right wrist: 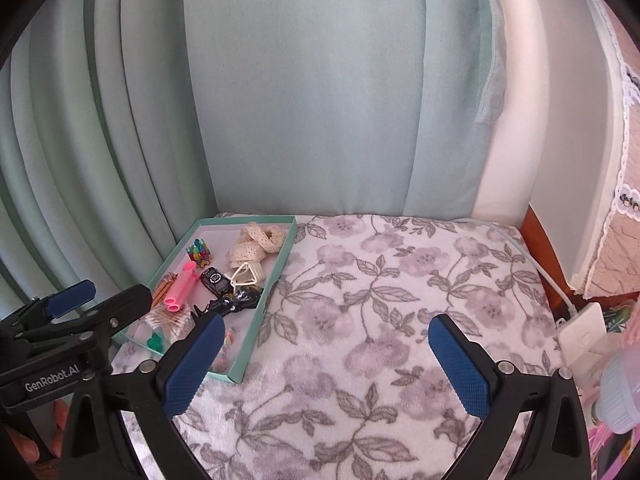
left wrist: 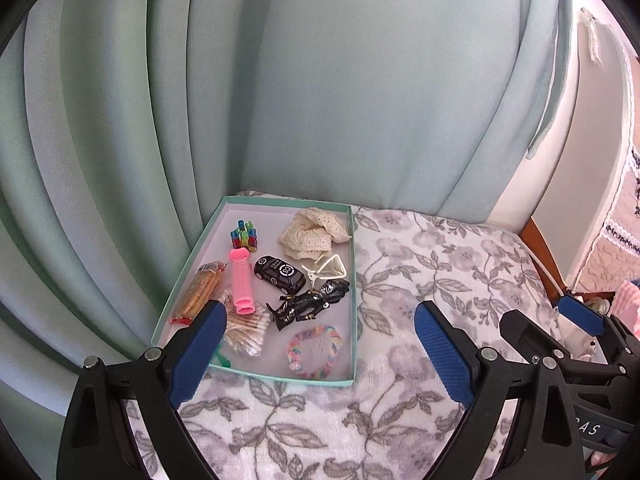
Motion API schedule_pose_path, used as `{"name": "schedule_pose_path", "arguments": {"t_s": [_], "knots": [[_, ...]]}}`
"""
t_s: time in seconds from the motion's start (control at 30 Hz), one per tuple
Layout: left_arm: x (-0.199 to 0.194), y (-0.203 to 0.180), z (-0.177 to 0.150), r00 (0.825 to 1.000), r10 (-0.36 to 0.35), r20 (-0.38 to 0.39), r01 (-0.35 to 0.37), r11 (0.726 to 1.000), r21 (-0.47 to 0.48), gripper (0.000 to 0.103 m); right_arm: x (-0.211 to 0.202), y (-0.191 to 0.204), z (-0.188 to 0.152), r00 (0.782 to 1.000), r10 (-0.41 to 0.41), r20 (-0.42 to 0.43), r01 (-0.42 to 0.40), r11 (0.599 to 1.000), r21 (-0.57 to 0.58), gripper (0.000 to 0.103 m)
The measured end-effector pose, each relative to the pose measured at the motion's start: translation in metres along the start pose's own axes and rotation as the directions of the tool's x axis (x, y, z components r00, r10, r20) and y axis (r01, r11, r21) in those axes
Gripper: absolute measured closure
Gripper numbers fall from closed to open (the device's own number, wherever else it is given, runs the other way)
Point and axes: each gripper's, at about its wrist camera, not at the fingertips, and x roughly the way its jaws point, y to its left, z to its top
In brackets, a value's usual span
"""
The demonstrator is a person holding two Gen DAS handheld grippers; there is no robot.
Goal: Organize objects
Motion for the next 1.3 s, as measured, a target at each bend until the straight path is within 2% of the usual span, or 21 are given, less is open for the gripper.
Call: {"name": "schedule_pose_path", "arguments": {"t_s": [0.27, 0.73, 1.03, 1.3], "knots": [[-0.005, 0.003, -0.043, 0.999, 0.034, -0.029, -0.033, 0.999, 0.02, 0.008, -0.008, -0.003, -0.035, 0.999, -0.016, -0.04, 0.016, 1.0, -0.005, 0.0], [0.029, 0.001, -0.1, 0.991, 0.035, -0.128, -0.031, 0.999, 0.032, 0.008, 0.014, -0.012, -0.098, 0.986, -0.045, -0.163, 0.047, 0.999, 0.007, 0.0], [0.057, 0.006, -0.115, 0.984, 0.039, -0.174, -0.035, 0.999, 0.029, 0.008, 0.038, -0.031, -0.125, 0.969, -0.078, -0.234, 0.092, 0.994, 0.052, 0.0], [0.075, 0.017, -0.124, 0.98, 0.049, -0.194, -0.046, 0.999, 0.022, 0.008, 0.052, -0.037, -0.132, 0.962, -0.095, -0.255, 0.112, 0.992, 0.054, 0.0]]}}
